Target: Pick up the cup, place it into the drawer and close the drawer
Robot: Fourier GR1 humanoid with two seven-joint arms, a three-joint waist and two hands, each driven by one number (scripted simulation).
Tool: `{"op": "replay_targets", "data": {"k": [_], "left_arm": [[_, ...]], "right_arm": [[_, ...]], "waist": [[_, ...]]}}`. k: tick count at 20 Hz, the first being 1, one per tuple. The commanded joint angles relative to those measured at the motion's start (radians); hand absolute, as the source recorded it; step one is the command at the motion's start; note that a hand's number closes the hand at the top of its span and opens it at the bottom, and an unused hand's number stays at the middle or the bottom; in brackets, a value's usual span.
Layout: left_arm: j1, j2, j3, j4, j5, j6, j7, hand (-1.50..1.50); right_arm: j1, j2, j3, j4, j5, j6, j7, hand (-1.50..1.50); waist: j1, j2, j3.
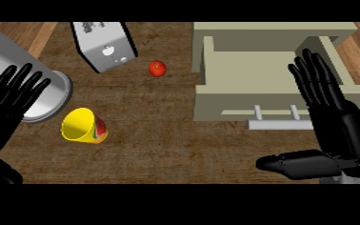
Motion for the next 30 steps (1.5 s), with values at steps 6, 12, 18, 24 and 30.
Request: {"op": "replay_targets", "data": {"k": [6, 12, 18, 24, 30], "left_arm": [[-0.152, -0.015, 0.014, 0.396, -0.249, -0.105, -0.183, -1.50], [-0.203, -0.024, 0.010, 0.629, -0.455, -0.085, -0.378, -1.50], [-0.236, 0.030, 0.003, 0.907, -0.595, -0.128, -0.630, -1.50], [-0.272, 0.007, -0.048, 1.114, -0.708, -0.039, -0.826, -1.50], [-0.363, 0.030, -0.042, 1.275, -0.723, -0.020, -0.894, -1.50]], "right_arm": [[-0.137, -0.023, -0.054, 0.103, -0.039, 0.038, 0.015, -1.50], [-0.134, -0.021, -0.084, 0.172, -0.005, 0.037, -0.089, -1.50], [-0.160, -0.036, -0.092, 0.162, -0.019, 0.058, -0.052, -1.50], [-0.154, -0.051, -0.124, 0.143, -0.060, 0.077, -0.025, -1.50], [-0.206, -0.049, -0.112, 0.126, -0.042, 0.053, 0.015, -1.50]], "waist": [[-0.006, 0.000, 0.000], [-0.010, 0.002, 0.000], [-0.009, 0.001, 0.000], [-0.015, 0.003, -0.001], [-0.023, 0.006, -0.003]]}}
